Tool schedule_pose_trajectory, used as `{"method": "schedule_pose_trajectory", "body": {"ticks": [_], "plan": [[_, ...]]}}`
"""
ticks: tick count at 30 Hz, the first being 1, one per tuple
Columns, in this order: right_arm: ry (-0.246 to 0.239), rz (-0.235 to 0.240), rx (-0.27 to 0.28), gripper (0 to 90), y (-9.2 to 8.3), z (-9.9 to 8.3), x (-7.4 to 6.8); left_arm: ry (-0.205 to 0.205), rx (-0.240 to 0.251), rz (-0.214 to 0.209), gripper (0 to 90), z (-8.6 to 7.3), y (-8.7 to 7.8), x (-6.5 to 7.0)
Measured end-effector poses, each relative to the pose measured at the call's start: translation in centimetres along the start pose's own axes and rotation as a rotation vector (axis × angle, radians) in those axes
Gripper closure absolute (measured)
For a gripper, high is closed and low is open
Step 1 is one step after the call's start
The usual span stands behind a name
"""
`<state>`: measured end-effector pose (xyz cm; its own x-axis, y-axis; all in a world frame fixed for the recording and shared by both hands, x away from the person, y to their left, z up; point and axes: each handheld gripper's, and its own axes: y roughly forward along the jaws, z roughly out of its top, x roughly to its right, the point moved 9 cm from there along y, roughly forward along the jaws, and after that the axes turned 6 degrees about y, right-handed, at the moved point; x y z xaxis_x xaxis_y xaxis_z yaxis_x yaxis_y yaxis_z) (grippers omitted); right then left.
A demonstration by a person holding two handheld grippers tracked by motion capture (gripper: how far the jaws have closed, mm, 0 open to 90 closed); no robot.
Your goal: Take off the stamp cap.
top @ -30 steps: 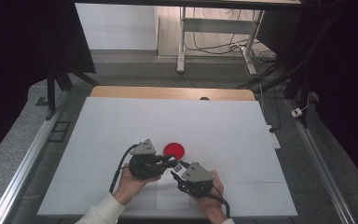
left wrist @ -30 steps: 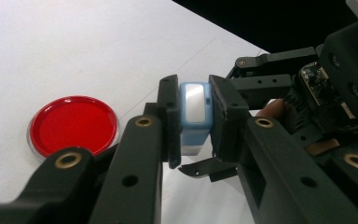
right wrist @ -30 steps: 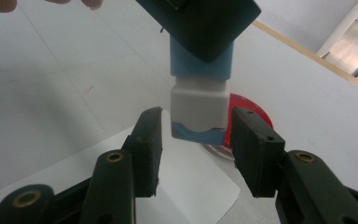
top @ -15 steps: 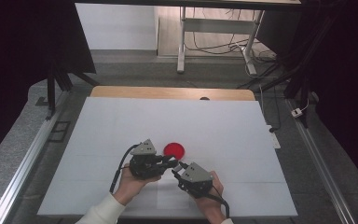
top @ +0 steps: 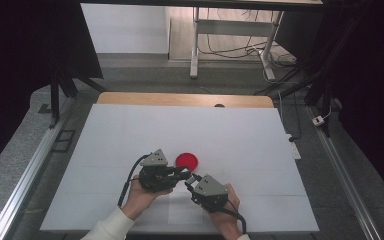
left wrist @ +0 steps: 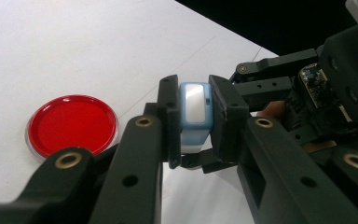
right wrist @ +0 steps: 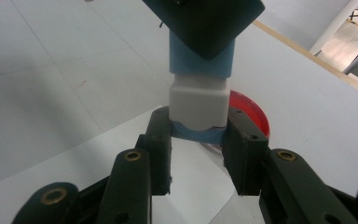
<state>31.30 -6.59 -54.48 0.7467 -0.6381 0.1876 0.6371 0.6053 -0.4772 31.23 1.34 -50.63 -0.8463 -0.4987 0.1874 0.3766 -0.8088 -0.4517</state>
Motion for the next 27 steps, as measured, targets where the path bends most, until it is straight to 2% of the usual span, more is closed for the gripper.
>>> {"method": "schedule_pose_trajectory", "body": {"ticks": [19, 27], "plan": [[-0.005, -0.003, -0.003, 64.0, -0.08, -0.12, 0.01, -0.002, -0.003, -0.005, 75.8, -0.02, -0.03, -0.03], [0.005, -0.009, 0.018, 64.1, -0.07, -0.13, -0.09, -0.003, -0.007, -0.006, 75.8, -0.07, -0.05, -0.04]]}}
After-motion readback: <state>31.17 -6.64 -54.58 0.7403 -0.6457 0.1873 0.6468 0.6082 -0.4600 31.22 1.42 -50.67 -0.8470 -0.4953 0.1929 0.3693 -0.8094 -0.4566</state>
